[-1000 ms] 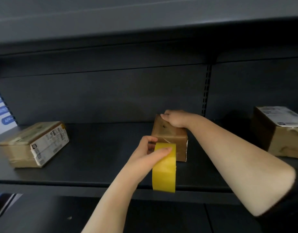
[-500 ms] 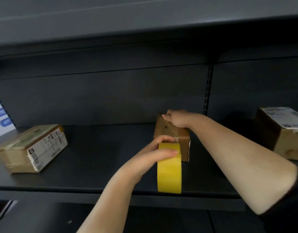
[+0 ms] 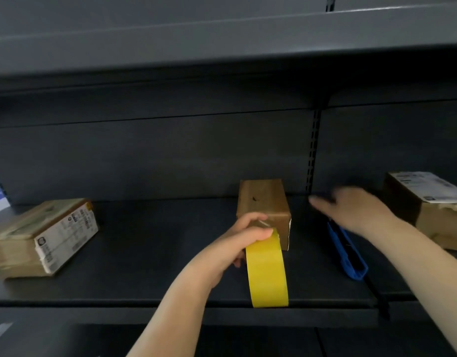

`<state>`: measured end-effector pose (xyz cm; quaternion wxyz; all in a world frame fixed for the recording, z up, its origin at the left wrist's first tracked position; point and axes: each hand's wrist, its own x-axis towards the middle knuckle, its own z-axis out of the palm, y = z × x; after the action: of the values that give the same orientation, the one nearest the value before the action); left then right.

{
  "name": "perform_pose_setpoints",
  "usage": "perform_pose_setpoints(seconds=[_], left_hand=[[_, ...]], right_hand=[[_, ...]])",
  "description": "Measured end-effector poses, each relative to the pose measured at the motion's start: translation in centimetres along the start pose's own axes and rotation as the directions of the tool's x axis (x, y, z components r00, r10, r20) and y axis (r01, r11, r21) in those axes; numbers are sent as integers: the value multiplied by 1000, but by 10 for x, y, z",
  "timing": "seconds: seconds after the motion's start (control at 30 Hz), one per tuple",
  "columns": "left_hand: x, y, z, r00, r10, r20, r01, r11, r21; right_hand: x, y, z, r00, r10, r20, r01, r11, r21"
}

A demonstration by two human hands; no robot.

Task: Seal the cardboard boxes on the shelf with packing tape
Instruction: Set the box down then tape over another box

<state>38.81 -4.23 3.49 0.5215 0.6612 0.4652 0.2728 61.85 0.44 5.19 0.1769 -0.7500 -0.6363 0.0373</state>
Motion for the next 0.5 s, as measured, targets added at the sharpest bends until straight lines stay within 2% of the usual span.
perform_pose_setpoints(seconds=[0.07, 0.1, 0.2, 0.3, 0.4, 0.43, 0.5], left_hand=[[-1, 0, -2, 999, 10, 36, -8, 999, -35], [-1, 0, -2, 999, 18, 40, -16, 999, -50], [2, 2, 3, 998, 58, 28, -56, 996, -64], [6, 0, 5, 998, 68, -4, -68, 992, -105], [6, -3, 5, 997, 71, -25, -75, 982, -171], [6, -3, 6, 997, 75, -31, -79, 978, -194], [5, -3, 8, 996, 78, -40, -85, 972, -219]], right_hand=[[-19, 14, 10, 955, 181, 235, -135, 971, -197], [-22, 17, 16, 938, 201, 283, -147, 969, -201], [-21, 22, 22, 928, 181, 326, -171, 983, -61], [-22, 35, 15, 964, 77, 254, -97, 993, 66], [-41, 53, -2, 986, -148, 82, 121, 956, 267], [-49, 54, -12, 969, -245, 16, 233, 937, 259], [-64, 47, -31, 898, -436, -61, 440, 889, 125]])
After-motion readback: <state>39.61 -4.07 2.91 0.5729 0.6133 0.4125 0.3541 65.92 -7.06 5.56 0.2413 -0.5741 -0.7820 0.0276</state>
